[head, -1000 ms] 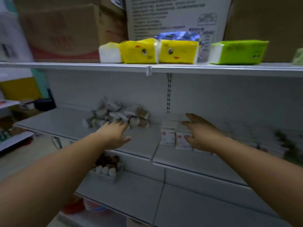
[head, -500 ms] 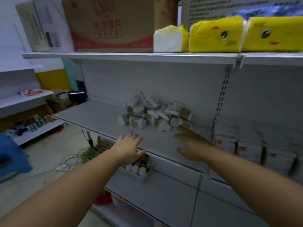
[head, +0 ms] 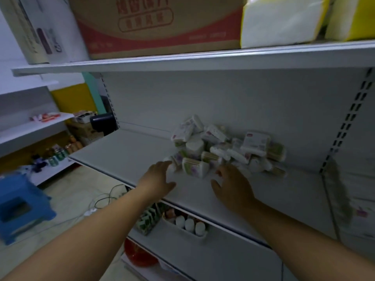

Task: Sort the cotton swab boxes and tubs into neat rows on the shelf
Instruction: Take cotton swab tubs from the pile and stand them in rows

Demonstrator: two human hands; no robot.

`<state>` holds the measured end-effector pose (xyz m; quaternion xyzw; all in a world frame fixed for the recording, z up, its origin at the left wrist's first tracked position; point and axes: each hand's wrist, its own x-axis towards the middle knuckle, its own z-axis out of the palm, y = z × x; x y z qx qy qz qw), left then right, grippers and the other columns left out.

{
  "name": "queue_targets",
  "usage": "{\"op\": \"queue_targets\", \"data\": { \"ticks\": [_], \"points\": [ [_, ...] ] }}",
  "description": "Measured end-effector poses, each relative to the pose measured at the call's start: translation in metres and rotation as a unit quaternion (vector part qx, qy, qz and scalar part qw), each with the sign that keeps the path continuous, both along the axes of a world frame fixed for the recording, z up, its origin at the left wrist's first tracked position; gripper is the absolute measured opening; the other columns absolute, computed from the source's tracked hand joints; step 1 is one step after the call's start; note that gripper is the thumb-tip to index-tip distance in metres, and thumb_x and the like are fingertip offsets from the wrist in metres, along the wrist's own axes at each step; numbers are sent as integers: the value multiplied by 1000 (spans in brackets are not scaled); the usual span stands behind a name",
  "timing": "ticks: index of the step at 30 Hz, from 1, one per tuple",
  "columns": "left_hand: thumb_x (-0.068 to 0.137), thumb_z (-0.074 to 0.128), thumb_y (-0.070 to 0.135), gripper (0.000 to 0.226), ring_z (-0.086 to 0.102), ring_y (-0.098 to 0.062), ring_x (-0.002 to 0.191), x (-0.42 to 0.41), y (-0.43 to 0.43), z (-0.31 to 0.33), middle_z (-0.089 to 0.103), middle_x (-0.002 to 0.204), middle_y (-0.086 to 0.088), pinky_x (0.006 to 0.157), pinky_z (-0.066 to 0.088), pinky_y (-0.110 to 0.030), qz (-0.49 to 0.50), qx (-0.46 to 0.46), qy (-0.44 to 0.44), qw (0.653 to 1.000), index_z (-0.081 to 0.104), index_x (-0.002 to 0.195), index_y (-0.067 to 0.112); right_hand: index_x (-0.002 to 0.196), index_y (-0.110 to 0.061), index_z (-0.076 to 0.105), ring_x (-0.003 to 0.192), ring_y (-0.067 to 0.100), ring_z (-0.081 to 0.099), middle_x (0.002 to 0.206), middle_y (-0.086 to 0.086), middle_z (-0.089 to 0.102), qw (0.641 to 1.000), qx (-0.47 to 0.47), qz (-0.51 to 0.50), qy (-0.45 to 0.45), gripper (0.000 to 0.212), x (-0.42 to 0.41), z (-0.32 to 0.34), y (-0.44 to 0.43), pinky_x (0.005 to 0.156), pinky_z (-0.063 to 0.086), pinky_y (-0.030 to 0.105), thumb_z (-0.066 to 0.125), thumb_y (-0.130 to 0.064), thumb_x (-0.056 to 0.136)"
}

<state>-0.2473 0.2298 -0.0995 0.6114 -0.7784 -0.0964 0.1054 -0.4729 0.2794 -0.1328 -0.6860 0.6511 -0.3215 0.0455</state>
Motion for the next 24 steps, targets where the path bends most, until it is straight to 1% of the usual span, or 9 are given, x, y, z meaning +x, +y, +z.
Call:
{"op": "queue_targets", "data": {
  "ticks": [3, 5, 7, 10, 13, 16, 18, 21, 24],
  "points": [
    [76, 71, 46, 91, 32, -27, 135, 5, -38, -5, 28, 151, -5, 107, 32, -37, 29, 0, 93, 995, 21, 148, 21, 121, -9, 54, 118, 28, 46, 123, 12, 50, 998, -36, -15, -45, 42, 19, -1, -20, 92, 42, 34, 66, -21, 82],
    [71, 76, 48, 96, 35, -29, 133, 3, -58, -13, 33, 148, -8, 106, 35, -41, 29, 8, 157, 987, 24, 146, 18, 130, -9, 50, 126, 31, 40, 132, 14, 45, 991, -34, -44, -123, 55, 36, -3, -31, 102, 39, 41, 70, -18, 79],
    [70, 76, 48, 96, 37, -29, 131, 3, -74, -23, 37, 145, -9, 104, 35, -41, 26, 28, 197, 980, 25, 145, 18, 134, -12, 47, 131, 29, 37, 139, 12, 41, 976, -8, -93, -199, 64, 54, -9, -43, 105, 37, 41, 73, -18, 76],
    [69, 72, 57, 83, 50, -30, 118, 9, -90, -37, 51, 131, -9, 97, 42, -40, 34, 36, 187, 981, 36, 136, 22, 128, -20, 50, 120, 26, 49, 134, 6, 47, 960, 59, -177, -208, 53, 69, -20, -50, 93, 46, 36, 69, -26, 79],
    [65, 72, 62, 72, 57, -30, 105, 16, -98, -48, 58, 115, -5, 89, 47, -39, 29, 27, 256, 966, 45, 122, 27, 116, -24, 56, 109, 23, 56, 122, 2, 57, 954, 46, -215, -201, 40, 71, -22, -50, 87, 50, 38, 68, -33, 78],
    [66, 78, 49, 58, 61, -19, 95, 22, -102, -50, 60, 103, 5, 81, 51, -36, 12, 54, 400, 915, 46, 111, 31, 99, -31, 61, 100, 17, 61, 106, -6, 63, 950, 5, -195, -245, 28, 74, -15, -45, 84, 51, 36, 75, -29, 75],
    [71, 79, 37, 49, 60, -5, 86, 25, -99, -49, 59, 99, 8, 69, 48, -26, -9, 63, 468, 881, 46, 106, 30, 96, -37, 58, 92, 8, 60, 97, -18, 60, 935, 8, -197, -294, 30, 77, -11, -38, 77, 50, 27, 77, -31, 74],
    [78, 74, 29, 41, 59, -2, 89, 32, -97, -48, 60, 103, 11, 71, 47, -21, -48, 67, 518, 851, 51, 111, 27, 104, -34, 60, 90, 3, 59, 98, -16, 62, 919, 9, -226, -322, 33, 78, -11, -34, 70, 44, 14, 76, -28, 76],
    [82, 69, 24, 38, 60, 6, 90, 38, -97, -49, 61, 105, 16, 73, 48, -13, -70, 86, 552, 826, 56, 116, 30, 103, -36, 63, 96, 7, 61, 103, -12, 65, 909, -9, -232, -346, 28, 80, -8, -35, 79, 46, 22, 71, -22, 80]
  ]
}}
